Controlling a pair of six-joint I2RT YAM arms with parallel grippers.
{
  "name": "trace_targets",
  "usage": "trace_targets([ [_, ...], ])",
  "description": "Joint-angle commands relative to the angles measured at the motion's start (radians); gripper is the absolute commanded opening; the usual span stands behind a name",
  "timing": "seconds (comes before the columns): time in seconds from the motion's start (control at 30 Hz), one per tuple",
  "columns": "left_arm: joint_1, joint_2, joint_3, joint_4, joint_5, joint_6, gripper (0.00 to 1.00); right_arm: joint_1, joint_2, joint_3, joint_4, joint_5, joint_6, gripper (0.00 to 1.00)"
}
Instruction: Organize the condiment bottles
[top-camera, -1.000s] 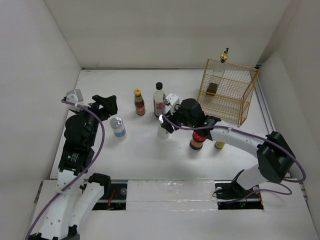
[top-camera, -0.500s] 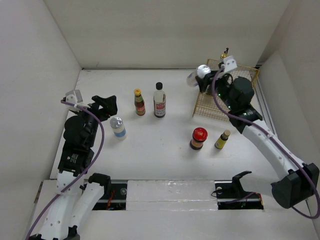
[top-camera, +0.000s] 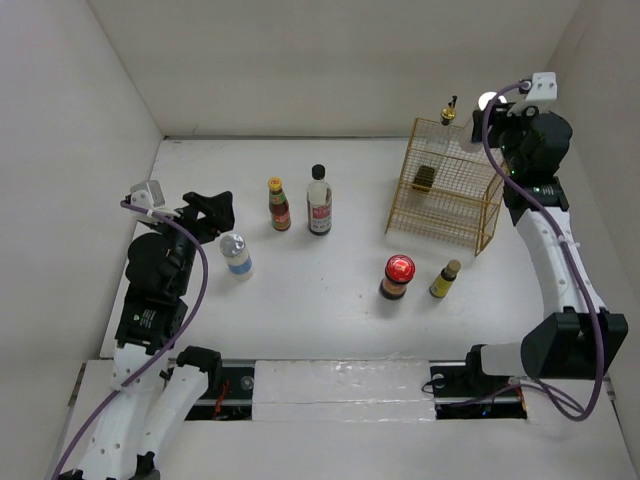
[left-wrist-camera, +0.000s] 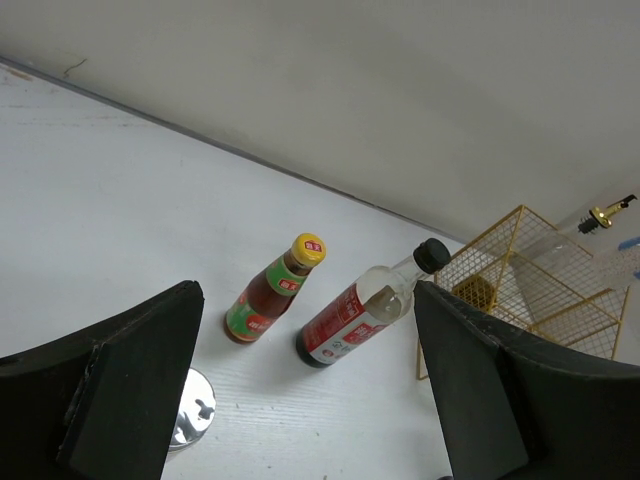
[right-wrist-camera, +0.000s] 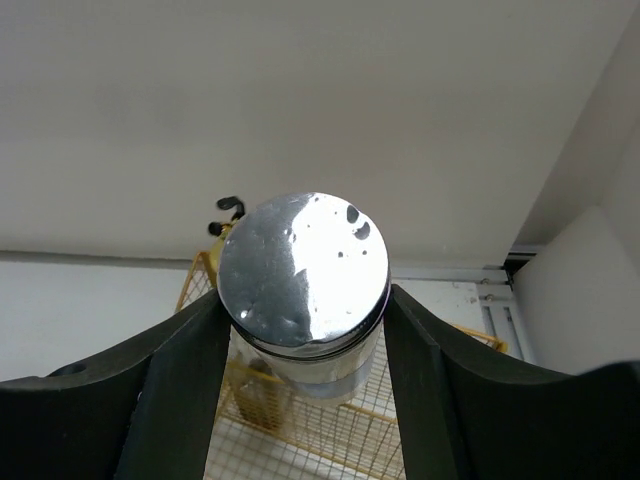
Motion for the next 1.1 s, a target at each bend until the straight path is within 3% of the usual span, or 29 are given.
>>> trace_targets([
  [0.0, 0.002, -0.001, 0.001, 0.052, 0.01, -0.003, 0.82, -0.052, 0.04, 0.115, 0.093, -0.089, 0.022, 0.39],
  [0.57, 0.002, 0.019, 0.01, 0.052, 0.01, -0.003, 0.82, -0.072, 0.193, 0.108, 0.126, -0.121, 0.042, 0.39],
  [1.07, 0.002, 0.01, 0.01, 0.052, 0.01, -0.003, 0.82, -0.023, 0.316, 0.014, 0.126, -0.054, 0.08, 0.48],
])
